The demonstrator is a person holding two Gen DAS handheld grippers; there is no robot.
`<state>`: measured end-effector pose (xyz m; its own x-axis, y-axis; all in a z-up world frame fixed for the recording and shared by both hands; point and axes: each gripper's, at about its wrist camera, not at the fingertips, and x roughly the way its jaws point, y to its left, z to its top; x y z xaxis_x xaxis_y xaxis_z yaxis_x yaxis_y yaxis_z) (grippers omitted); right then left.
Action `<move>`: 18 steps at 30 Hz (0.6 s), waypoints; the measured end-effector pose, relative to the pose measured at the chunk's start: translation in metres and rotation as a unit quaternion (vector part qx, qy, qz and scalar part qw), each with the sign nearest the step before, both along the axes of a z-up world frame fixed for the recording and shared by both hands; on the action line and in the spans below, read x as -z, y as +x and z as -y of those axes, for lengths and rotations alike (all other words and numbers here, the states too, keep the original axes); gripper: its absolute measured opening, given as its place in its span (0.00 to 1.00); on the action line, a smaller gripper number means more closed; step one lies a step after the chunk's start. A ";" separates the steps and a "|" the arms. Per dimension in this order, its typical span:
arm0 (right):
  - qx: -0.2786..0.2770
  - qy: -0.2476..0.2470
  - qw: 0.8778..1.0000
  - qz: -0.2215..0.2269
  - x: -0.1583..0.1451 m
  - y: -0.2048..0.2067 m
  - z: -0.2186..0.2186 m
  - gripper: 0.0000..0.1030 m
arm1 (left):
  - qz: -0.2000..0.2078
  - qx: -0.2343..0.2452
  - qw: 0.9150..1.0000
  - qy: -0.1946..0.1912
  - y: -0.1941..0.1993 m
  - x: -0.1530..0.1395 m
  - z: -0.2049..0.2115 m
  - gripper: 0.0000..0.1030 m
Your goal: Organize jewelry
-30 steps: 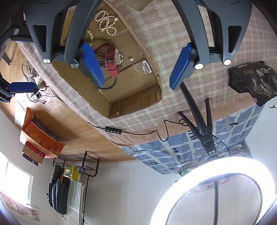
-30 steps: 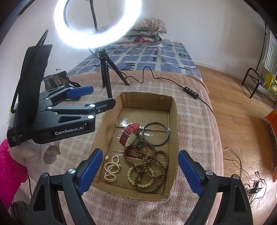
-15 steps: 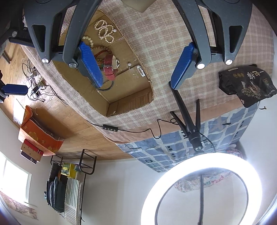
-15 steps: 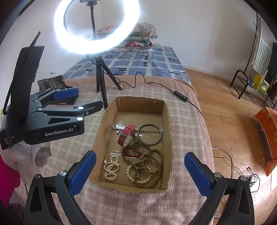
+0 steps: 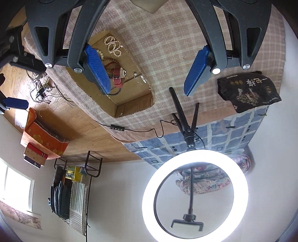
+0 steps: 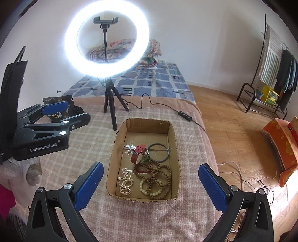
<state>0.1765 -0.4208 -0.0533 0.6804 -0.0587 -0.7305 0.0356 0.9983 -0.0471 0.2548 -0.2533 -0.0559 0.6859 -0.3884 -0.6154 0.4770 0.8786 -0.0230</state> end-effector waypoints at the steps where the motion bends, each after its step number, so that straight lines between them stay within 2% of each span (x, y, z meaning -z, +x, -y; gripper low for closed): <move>1: 0.004 -0.003 1.000 0.004 -0.003 -0.003 -0.001 1.00 | 0.001 -0.002 1.000 -0.001 -0.004 -0.002 -0.004 0.81; 3: 0.013 -0.006 1.000 0.012 -0.008 -0.010 -0.004 1.00 | 0.002 -0.006 1.000 -0.005 -0.014 -0.005 -0.014 0.82; 7: 0.031 -0.010 0.999 0.026 -0.012 -0.021 -0.008 1.00 | 0.001 -0.016 1.000 -0.015 -0.032 -0.008 -0.033 0.90; 11: 0.050 -0.023 0.998 0.038 -0.013 -0.028 -0.012 1.00 | 0.012 -0.019 1.000 -0.009 -0.052 -0.013 -0.046 0.91; 18: 0.088 -0.017 0.994 0.061 -0.008 -0.040 -0.005 1.00 | 0.020 -0.014 1.000 -0.003 -0.083 -0.013 -0.054 0.92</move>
<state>0.1370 -0.4155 -0.0452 0.7412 -0.2077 -0.6383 0.2162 0.9741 -0.0659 0.1719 -0.1988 -0.0428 0.7209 -0.3729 -0.5841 0.4528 0.8916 -0.0103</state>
